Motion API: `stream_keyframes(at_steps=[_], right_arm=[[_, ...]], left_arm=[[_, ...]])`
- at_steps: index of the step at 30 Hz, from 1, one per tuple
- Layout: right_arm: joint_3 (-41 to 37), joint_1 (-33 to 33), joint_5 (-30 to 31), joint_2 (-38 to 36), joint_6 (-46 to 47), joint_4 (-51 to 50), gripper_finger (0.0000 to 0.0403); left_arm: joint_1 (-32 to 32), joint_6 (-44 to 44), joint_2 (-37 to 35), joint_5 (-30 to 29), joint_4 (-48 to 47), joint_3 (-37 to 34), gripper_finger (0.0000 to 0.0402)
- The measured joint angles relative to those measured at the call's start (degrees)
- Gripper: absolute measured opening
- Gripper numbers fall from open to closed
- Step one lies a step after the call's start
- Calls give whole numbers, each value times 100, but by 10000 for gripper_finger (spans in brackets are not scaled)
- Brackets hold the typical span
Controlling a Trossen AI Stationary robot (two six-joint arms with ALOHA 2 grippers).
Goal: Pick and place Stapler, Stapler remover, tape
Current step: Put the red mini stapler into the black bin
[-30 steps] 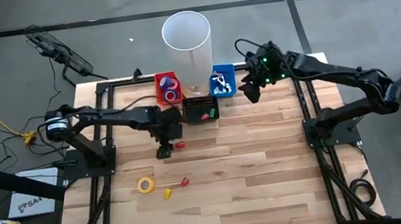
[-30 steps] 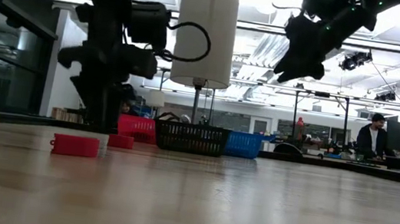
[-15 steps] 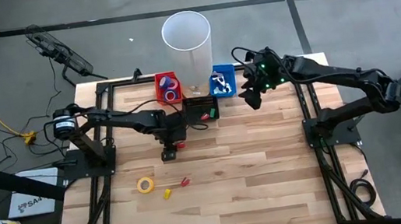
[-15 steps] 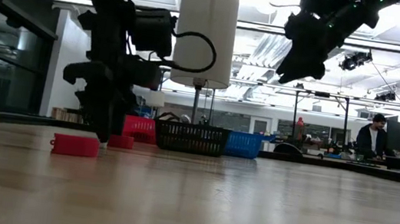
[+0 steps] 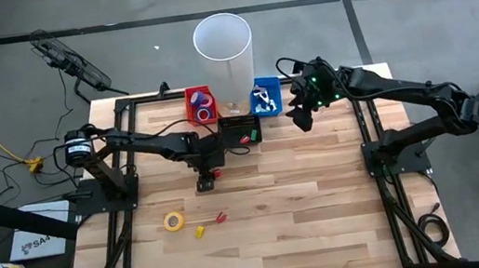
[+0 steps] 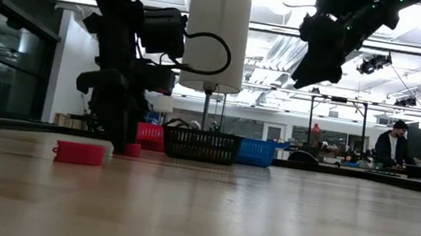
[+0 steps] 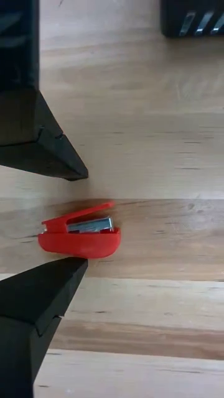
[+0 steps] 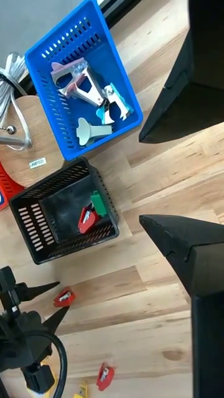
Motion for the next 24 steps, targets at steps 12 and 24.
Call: stream_keyframes(at_steps=[12, 24], right_arm=[[0, 0, 113, -18, -1, -126, 186], [0, -13, 223, -630, 12, -664, 185]], left_arm=[[9, -269, 2, -196, 15, 0, 118], [17, -1073, 22, -43, -207, 347, 49]])
